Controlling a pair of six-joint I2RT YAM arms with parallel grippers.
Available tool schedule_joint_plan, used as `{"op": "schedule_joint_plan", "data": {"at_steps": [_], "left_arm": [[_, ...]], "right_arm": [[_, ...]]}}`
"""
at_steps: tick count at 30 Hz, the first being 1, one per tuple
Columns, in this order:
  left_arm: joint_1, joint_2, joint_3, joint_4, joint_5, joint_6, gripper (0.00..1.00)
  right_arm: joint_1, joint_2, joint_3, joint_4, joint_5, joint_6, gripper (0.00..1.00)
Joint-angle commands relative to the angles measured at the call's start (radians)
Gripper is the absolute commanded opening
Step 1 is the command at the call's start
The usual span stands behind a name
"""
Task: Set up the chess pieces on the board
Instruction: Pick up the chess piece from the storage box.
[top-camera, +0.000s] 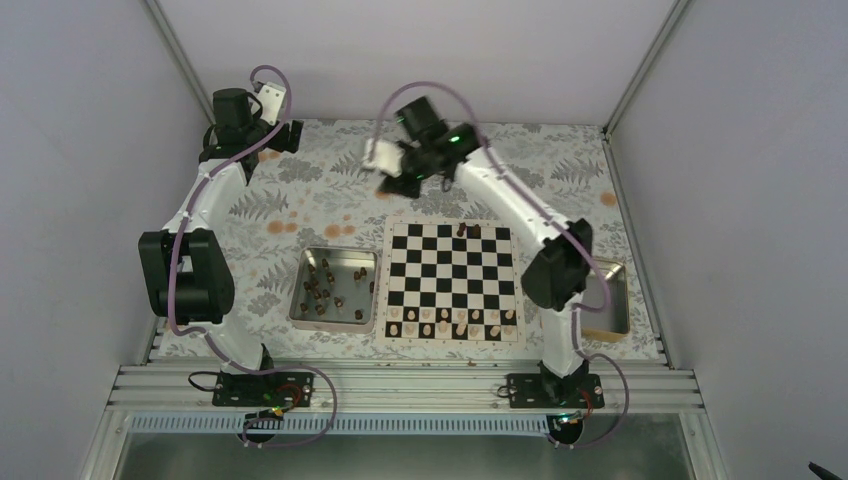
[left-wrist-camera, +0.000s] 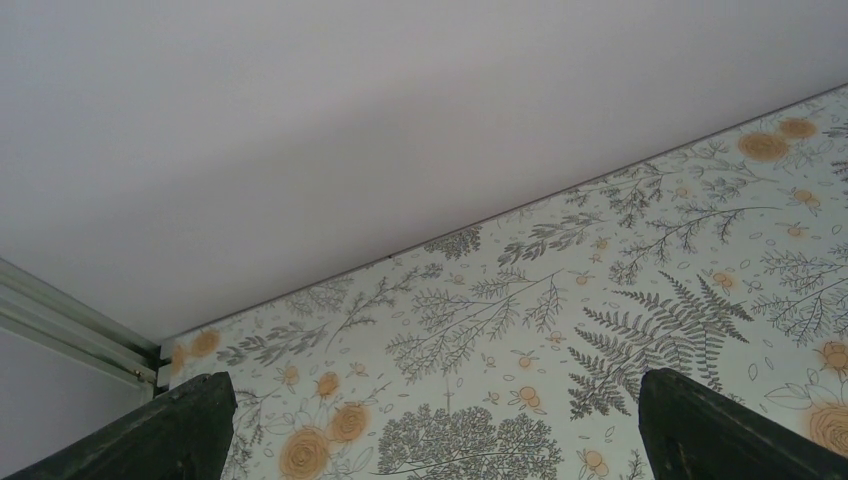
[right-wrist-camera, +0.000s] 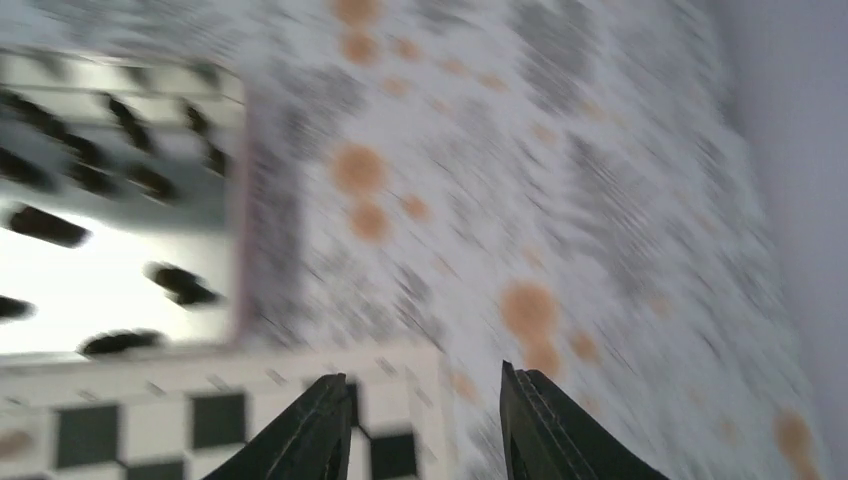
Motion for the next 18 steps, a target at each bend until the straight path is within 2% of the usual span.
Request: {"op": "schedule_joint_plan", "data": {"at_steps": [1, 5, 9, 18], "left_arm": [[0.000, -0.020, 0.014, -0.001, -0.006, 0.011, 1.00], [0.000, -0.021, 0.020, -0.005, -0.006, 0.011, 1.00], [0.000, -0.021, 0.020, -0.004, -0.006, 0.010, 1.00], [0.000, -0.022, 0.017, -0.004, 0.003, 0.009, 1.00]], "right_arm": [[0.166, 0.129, 0.061, -0.083, -0.072, -0.020, 0.40], [0.274, 0.215, 0.090, -0.128, -0.095, -0.026, 0.40], [0.346, 0.246, 0.036, -0.121, -0.111, -0.022, 0.40], [0.402, 0.274, 0.023, -0.153, -0.173, 0.000, 0.41]]}}
